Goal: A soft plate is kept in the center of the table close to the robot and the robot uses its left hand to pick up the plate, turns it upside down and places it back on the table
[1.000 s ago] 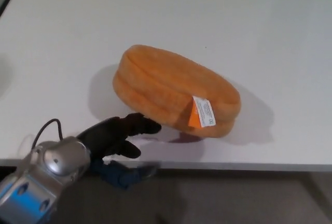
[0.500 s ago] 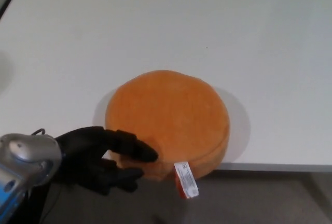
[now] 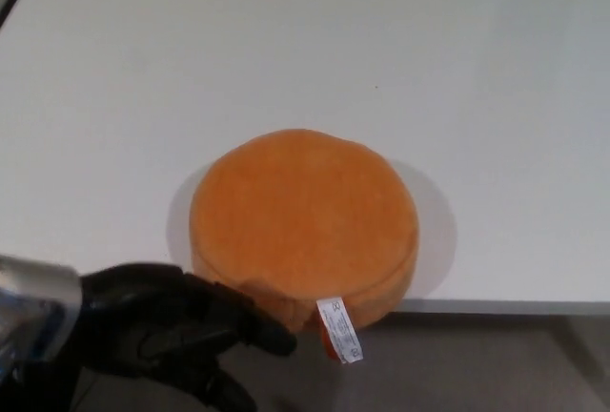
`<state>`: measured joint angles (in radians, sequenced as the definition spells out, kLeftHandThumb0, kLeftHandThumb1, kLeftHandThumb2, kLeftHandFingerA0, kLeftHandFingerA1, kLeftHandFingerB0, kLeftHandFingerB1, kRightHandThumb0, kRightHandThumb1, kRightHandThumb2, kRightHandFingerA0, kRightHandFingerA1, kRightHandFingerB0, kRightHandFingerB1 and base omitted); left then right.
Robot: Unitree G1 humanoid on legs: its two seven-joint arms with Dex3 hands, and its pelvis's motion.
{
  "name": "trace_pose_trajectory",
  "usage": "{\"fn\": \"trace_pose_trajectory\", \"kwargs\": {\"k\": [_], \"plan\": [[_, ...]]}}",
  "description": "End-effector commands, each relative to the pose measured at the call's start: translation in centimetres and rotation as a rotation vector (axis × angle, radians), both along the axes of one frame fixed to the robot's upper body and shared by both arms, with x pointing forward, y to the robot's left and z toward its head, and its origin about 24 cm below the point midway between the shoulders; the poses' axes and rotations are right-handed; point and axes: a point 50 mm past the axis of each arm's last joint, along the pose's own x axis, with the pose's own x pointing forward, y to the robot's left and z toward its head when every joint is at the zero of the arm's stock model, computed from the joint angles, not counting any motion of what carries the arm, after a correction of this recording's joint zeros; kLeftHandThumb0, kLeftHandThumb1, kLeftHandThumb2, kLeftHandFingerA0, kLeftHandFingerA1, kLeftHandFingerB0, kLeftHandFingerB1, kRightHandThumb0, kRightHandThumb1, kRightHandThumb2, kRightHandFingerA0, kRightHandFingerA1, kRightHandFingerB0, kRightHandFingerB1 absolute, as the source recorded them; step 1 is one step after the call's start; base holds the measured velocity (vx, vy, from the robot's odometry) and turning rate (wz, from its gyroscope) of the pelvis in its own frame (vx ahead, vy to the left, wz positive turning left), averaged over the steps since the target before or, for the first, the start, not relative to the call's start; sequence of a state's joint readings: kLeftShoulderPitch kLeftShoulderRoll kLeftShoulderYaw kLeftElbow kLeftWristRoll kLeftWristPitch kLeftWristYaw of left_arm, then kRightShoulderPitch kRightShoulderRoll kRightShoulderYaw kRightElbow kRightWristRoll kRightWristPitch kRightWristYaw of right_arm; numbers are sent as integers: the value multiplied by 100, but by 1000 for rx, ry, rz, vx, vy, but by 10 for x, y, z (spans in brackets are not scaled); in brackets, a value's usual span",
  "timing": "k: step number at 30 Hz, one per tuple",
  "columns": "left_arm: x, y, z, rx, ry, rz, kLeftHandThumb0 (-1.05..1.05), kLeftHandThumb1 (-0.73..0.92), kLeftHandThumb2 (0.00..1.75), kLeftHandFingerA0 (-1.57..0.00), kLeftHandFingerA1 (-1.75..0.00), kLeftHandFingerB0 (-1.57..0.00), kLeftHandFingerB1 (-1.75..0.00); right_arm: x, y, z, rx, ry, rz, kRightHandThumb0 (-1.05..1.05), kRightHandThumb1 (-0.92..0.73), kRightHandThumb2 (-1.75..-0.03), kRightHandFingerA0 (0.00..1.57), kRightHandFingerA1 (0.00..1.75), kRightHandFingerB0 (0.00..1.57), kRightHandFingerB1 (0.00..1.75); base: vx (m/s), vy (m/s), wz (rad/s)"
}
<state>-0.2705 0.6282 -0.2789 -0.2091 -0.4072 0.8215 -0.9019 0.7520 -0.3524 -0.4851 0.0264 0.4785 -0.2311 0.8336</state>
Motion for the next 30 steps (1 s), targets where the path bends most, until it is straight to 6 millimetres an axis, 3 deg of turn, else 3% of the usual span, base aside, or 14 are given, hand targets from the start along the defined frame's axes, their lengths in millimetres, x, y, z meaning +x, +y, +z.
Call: {"fn": "trace_pose_trajectory", "kwargs": {"k": [1,2,3,5,6,7,8,9,14,15,17,18,27,30], "plan": [[-46,7,-12,-305,-377,37,-105,74,67,-61,-40,-41,-41,9,-7,7,1,-2,26,-77,-86,-66,40,66,13,36,0,0,0],[-52,6,-14,-310,-421,79,-105,73,64,-59,-42,-39,-41,9,-7,8,-2,-4,26,-77,-87,-66,41,66,14,36,0,0,0],[-61,5,-19,-312,-470,139,-105,73,66,-49,-50,-36,-45,9,-7,7,-8,-7,28,-84,-74,-105,40,68,8,47,0,0,0],[-77,4,-28,-314,-543,263,-105,74,68,-46,-52,-33,-47,9,-6,5,-15,-7,25,-79,-71,-105,39,67,10,48,0,0,0],[-83,4,-32,-330,-564,315,-105,76,67,-39,-59,-28,-49,9,-6,5,-11,-9,20,-77,-86,-66,42,66,15,36,0,0,0],[-90,4,-37,-348,-586,375,-105,76,67,-39,-59,-28,-49,9,-6,6,-6,-11,15,-77,-86,-66,42,66,15,36,0,0,0],[-96,5,-42,-372,-601,437,-105,75,66,-37,-61,-27,-50,9,-6,5,-8,-20,3,-82,-71,-104,39,66,9,45,0,0,0],[-99,5,-44,-374,-613,470,-105,77,67,-35,-65,-24,-53,9,-6,5,-16,-29,-1,-79,-86,-66,39,63,15,34,0,0,0],[-115,7,-57,-419,-654,671,-105,82,68,-27,-71,-19,-57,10,-8,4,-54,-62,-39,-79,-87,-66,38,57,16,31,0,0,0],[-118,8,-60,-429,-654,706,-105,84,69,-27,-72,-17,-58,10,-8,4,-53,-69,-39,-85,-72,-104,36,64,11,44,0,0,0],[-124,10,-64,-444,-653,756,-105,85,69,-27,-72,-16,-58,12,-8,4,-50,-78,-37,-83,-71,-104,35,63,9,44,0,0,0],[-125,11,-66,-454,-652,774,-105,85,69,-28,-72,-18,-59,13,-8,4,-51,-80,-37,-77,-86,-66,37,58,16,32,0,0,0],[-156,19,-94,-416,-553,894,-105,80,69,-34,-88,-22,-72,18,-7,7,-98,-139,-40,-76,-88,-67,37,55,17,30,0,0,0],[-177,25,-105,-365,-489,951,-105,84,74,-33,-91,-22,-77,15,-6,2,-101,-141,-41,-77,-89,-67,30,47,17,28,0,0,0]]}}
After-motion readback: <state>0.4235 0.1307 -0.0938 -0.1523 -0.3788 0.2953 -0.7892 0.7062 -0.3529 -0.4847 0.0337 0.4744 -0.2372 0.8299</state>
